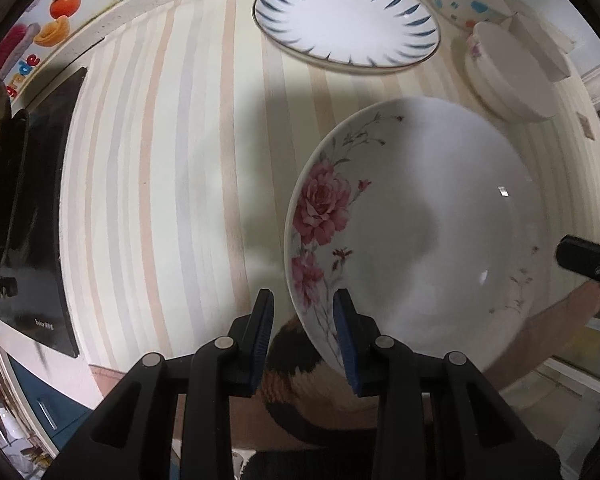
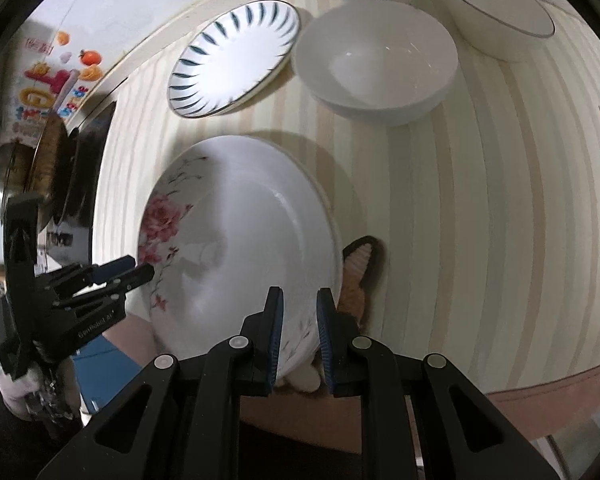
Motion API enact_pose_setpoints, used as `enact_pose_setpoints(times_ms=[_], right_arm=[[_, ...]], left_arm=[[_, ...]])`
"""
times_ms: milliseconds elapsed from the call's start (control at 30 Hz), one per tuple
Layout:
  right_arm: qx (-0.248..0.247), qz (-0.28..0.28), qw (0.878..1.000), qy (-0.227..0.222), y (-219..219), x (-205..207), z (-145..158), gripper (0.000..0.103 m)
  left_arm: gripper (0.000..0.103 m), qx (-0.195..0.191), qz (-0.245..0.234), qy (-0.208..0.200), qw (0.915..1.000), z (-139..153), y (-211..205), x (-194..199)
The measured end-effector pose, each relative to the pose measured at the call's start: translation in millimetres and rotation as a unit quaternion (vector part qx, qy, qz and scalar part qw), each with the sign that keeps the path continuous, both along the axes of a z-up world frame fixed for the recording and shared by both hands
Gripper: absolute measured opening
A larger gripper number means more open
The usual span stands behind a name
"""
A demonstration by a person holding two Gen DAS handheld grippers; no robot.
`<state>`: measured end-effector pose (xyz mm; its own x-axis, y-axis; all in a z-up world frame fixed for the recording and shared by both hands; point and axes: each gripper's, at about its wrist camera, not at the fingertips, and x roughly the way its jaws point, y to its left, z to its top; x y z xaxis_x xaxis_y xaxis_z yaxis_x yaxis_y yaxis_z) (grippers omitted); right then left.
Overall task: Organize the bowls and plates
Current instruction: 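Lift the pink-flower plate and lower it onto the grey-flower plate, then open both grippers and move them to the blue-striped plate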
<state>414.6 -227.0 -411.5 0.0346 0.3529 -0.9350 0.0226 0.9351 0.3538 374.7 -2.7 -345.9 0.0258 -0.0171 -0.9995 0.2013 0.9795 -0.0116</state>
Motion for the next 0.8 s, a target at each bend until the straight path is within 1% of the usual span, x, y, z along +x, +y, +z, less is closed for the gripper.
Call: enact_pose_setpoints(times_ms=[233, 333, 467, 567, 633, 667, 700, 800], right_arm=[[0.006, 0.026, 1.000, 0.010, 11, -13, 27, 0.019], [0.009, 0.034, 0.999, 0.009, 12, -16, 41, 0.019], [0.019, 0.036, 0.999, -0.005, 12, -7, 61, 0.019], [0.024, 0.029, 0.999, -0.020, 9, 13, 74, 0.020], [0.024, 0.022, 0.999, -0.041, 5, 38, 82, 0.029], [0.019, 0.017, 0.998, -0.054, 3, 49, 85, 0.038], [0.012, 0.011, 0.998, -0.067, 2, 65, 87, 0.043], [0.003, -0.002, 0.997, -0.082, 3, 119, 76, 0.043]], left_arm=[[0.028, -0.026, -0.017, -0.016, 0.9994, 45, 2, -2], [0.028, -0.036, -0.019, -0.023, 0.9989, 56, 1, -5], [0.028, -0.059, -0.020, -0.030, 0.9976, 69, -3, 7], [0.029, -0.073, -0.013, -0.043, 0.9963, 79, -3, 28], [0.029, -0.081, -0.002, -0.051, 0.9954, 83, -3, 49], [0.030, -0.084, 0.007, -0.059, 0.9947, 83, -2, 63], [0.030, -0.085, 0.017, -0.064, 0.9942, 82, 0, 76], [0.030, -0.087, 0.050, -0.069, 0.9926, 68, 9, 119]])
